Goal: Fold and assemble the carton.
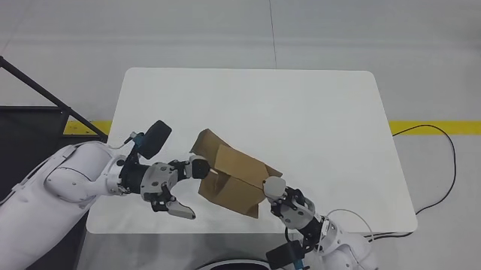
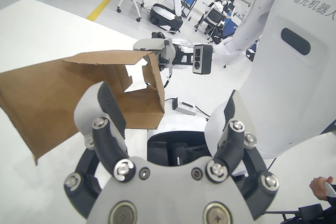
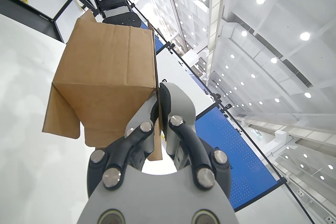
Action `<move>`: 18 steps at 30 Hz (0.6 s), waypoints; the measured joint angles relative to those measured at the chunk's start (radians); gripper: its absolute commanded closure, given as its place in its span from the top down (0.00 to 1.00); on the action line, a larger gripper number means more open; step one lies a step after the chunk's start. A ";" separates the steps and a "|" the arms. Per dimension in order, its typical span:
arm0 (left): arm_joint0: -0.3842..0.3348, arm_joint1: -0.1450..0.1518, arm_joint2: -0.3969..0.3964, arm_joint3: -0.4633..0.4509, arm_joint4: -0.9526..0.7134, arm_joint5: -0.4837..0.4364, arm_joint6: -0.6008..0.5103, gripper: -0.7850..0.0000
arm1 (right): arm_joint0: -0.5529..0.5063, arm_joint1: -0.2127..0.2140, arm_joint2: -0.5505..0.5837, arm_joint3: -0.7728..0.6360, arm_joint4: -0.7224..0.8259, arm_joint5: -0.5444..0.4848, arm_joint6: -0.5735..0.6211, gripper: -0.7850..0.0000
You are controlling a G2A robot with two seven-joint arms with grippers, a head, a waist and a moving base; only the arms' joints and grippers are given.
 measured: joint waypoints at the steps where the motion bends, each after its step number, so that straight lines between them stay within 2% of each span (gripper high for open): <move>1: -0.006 0.004 0.008 0.001 -0.002 0.000 0.000 1.00 | 0.001 0.001 -0.001 0.000 -0.001 -0.001 0.001 0.00; 11: -0.073 0.034 0.104 0.007 0.005 0.000 0.000 1.00 | 0.007 0.005 -0.017 -0.001 -0.016 0.004 0.023 0.00; 18: -0.128 0.041 0.175 0.023 0.011 0.000 0.000 0.97 | 0.006 0.007 -0.030 -0.007 -0.032 0.014 0.036 0.00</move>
